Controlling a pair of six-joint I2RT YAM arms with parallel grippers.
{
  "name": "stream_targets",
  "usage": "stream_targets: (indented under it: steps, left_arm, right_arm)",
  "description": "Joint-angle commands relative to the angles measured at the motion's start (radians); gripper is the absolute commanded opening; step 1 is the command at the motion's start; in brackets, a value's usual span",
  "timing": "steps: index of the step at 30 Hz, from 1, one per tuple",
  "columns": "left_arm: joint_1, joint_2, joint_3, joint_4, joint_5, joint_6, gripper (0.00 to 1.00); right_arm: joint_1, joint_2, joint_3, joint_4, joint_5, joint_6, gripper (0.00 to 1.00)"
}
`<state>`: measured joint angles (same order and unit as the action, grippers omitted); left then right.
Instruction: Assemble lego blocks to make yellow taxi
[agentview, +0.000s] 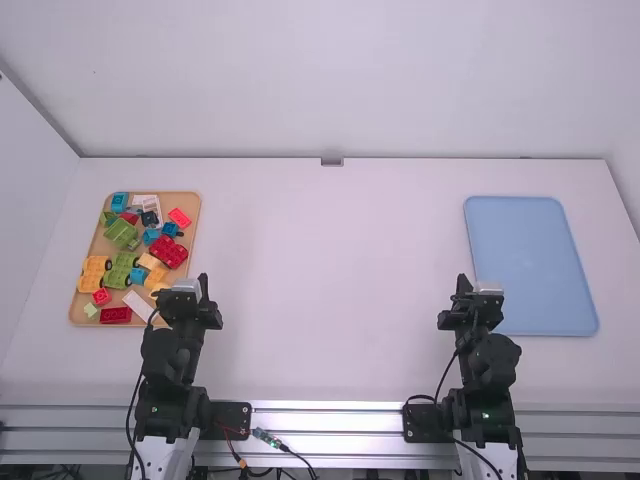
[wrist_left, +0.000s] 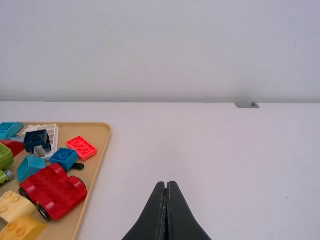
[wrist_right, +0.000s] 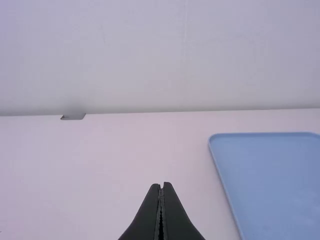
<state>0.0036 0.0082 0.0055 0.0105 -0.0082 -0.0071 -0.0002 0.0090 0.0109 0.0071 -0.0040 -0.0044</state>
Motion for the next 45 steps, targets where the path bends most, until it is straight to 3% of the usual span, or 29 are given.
stream_targets:
  steps: [1, 12, 24, 45]
  left_arm:
    - [-0.003, 0.003, 0.002, -0.003, 0.003, 0.003, 0.01]
    - [-0.01, 0.088, 0.088, -0.088, 0.04, 0.029, 0.09]
    - [-0.01, 0.197, 0.197, 0.003, 0.044, 0.121, 0.2]
    - [-0.017, 0.465, 0.427, 0.182, 0.048, 0.153, 0.47]
  right_arm:
    - [-0.002, 0.002, 0.003, 0.002, -0.002, -0.002, 0.01]
    - [0.014, 0.091, 0.091, 0.011, -0.072, -0.056, 0.09]
    - [-0.001, 0.184, 0.184, 0.062, -0.078, -0.086, 0.19]
    - [0.021, 0.368, 0.368, 0.246, -0.077, 0.061, 0.37]
